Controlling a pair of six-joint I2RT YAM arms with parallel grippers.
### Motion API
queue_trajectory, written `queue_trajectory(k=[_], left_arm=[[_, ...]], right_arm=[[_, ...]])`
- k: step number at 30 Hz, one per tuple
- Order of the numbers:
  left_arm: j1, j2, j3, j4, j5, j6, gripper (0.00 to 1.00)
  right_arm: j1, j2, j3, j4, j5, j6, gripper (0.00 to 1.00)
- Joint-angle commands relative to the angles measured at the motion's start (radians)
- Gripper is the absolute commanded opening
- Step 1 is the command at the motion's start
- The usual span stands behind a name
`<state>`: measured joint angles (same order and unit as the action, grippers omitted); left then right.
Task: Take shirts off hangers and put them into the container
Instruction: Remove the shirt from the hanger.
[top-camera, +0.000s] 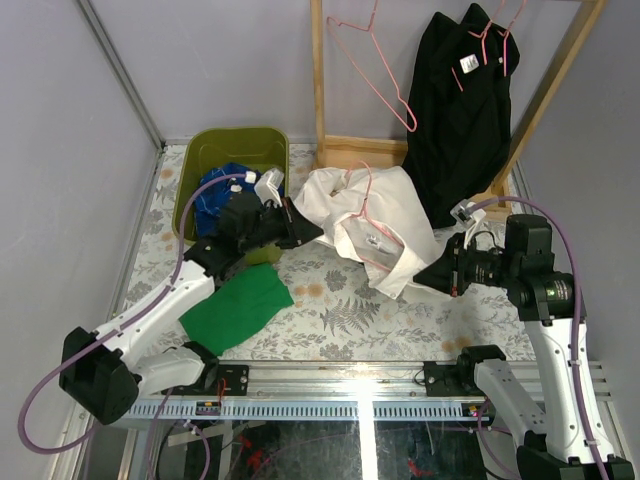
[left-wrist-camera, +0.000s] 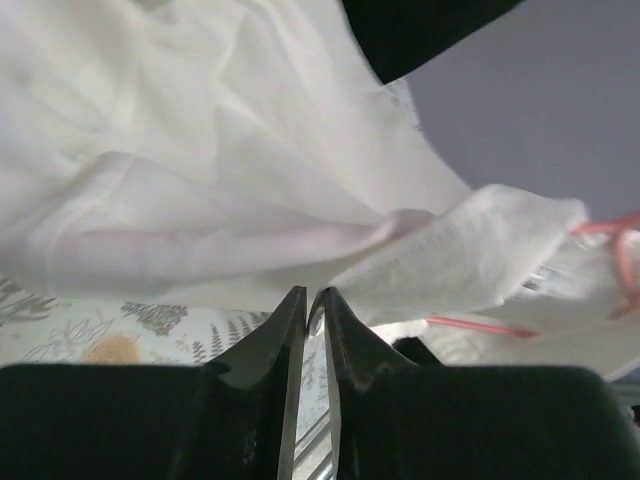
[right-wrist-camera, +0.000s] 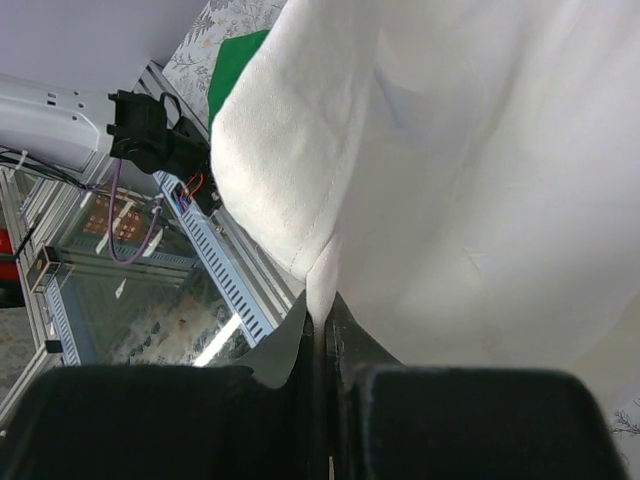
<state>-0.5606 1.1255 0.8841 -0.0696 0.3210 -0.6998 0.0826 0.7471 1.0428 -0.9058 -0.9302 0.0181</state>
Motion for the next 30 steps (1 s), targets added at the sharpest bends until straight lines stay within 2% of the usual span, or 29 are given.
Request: queue_trajectory(k=[1,2,3,4,8,10,15,20,25,29,30], left_arm=[[0.009,0.034,0.053,-0.126,-0.098,0.048,0.13],[0.010,0.033,0.058,-0.124,-0.099,0.053,0.20],[0.010,0.029,0.064,-0.126,-0.102,0.057,0.35],[0.010,0.025,0.074,-0.137,-0.110,0.064,0.41],[0.007,-0.009,0.108,-0.154,-0.116,0.102,0.53],[0.004,-0.037,0.118,-0.151,-0.132,0.110,0.55],[-0.042,-0.094,0.139,-0.061,-0.093,0.137,0.69],[-0.104,-0.052,0.188,0.020,0.014,0.158,0.77],[-0.138,0.013,0.228,0.071,0.062,0.187,0.85],[-0.137,0.019,0.187,0.187,0.018,0.196,1.00],[-0.137,0.018,0.174,0.209,0.009,0.187,1.00]], right_arm=[[0.006,-0.027,0.035,0.038,-0.089,-0.013,0.00],[0.006,-0.029,0.034,0.034,-0.087,-0.017,0.00],[0.006,-0.029,0.033,0.032,-0.079,-0.017,0.00],[0.006,-0.028,0.031,0.032,-0.066,-0.015,0.00],[0.006,-0.007,0.019,0.031,-0.039,-0.003,0.00],[0.006,0.002,0.013,0.039,-0.037,0.005,0.00],[0.006,0.016,0.000,0.053,-0.034,0.020,0.00],[0.006,0.045,-0.002,0.054,-0.038,0.029,0.00],[0.006,0.055,-0.005,0.065,-0.058,0.032,0.00],[0.006,0.058,-0.017,0.071,-0.053,0.041,0.00],[0.006,0.057,-0.017,0.071,-0.055,0.042,0.00]])
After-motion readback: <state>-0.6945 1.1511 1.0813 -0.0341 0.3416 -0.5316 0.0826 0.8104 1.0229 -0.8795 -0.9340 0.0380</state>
